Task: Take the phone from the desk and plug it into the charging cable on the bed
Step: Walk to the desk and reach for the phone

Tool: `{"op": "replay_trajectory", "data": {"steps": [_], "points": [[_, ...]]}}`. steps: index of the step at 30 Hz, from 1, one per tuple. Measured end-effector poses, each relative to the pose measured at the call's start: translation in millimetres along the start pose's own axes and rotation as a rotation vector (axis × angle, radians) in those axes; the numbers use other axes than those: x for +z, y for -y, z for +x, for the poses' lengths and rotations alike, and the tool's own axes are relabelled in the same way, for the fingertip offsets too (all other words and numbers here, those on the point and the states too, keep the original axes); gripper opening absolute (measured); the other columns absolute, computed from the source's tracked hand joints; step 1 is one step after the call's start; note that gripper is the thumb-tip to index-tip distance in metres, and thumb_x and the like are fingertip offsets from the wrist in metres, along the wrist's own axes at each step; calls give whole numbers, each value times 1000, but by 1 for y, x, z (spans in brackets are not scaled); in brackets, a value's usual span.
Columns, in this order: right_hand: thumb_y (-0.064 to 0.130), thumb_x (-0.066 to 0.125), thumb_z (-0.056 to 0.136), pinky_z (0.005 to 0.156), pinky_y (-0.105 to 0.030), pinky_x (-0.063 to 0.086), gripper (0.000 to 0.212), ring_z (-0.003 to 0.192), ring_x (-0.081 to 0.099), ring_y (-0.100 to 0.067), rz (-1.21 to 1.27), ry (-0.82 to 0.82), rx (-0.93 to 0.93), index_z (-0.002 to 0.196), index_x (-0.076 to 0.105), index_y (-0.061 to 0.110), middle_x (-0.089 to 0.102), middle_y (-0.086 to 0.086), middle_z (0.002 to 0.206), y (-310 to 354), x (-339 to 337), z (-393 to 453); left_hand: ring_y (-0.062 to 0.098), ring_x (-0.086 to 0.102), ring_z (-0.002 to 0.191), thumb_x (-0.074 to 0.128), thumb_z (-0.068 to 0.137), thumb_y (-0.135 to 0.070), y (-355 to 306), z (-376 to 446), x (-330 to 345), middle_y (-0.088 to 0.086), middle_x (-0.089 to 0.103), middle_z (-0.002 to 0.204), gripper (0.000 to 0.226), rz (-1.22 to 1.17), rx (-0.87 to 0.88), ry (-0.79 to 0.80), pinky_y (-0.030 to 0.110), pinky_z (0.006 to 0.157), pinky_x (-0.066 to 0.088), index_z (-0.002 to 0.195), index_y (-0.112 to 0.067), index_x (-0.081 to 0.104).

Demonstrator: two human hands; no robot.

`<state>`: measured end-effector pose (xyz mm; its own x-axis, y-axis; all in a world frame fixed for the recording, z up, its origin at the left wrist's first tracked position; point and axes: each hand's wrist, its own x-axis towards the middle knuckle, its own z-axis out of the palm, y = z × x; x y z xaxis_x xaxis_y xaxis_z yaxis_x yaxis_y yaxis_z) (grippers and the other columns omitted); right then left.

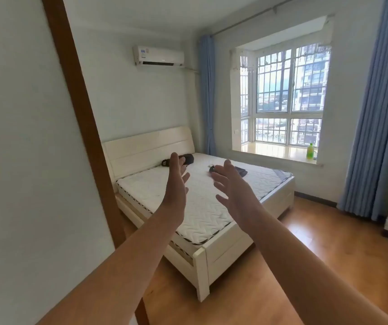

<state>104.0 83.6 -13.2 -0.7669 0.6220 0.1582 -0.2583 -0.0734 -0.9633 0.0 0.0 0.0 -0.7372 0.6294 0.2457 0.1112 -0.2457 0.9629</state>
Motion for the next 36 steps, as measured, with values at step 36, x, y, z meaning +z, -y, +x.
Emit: {"op": "replay_trajectory", "data": {"steps": [36], "points": [[63,33,92,110,-39,32,61,130,43,-15,14,-351,37,137,49,26,52,5,137,-59,-217,310,19,40,138,23,94,-67,172,332,189,-10,49,140,52,-176,-177,231,44,109,26,126,-38,53]]}}
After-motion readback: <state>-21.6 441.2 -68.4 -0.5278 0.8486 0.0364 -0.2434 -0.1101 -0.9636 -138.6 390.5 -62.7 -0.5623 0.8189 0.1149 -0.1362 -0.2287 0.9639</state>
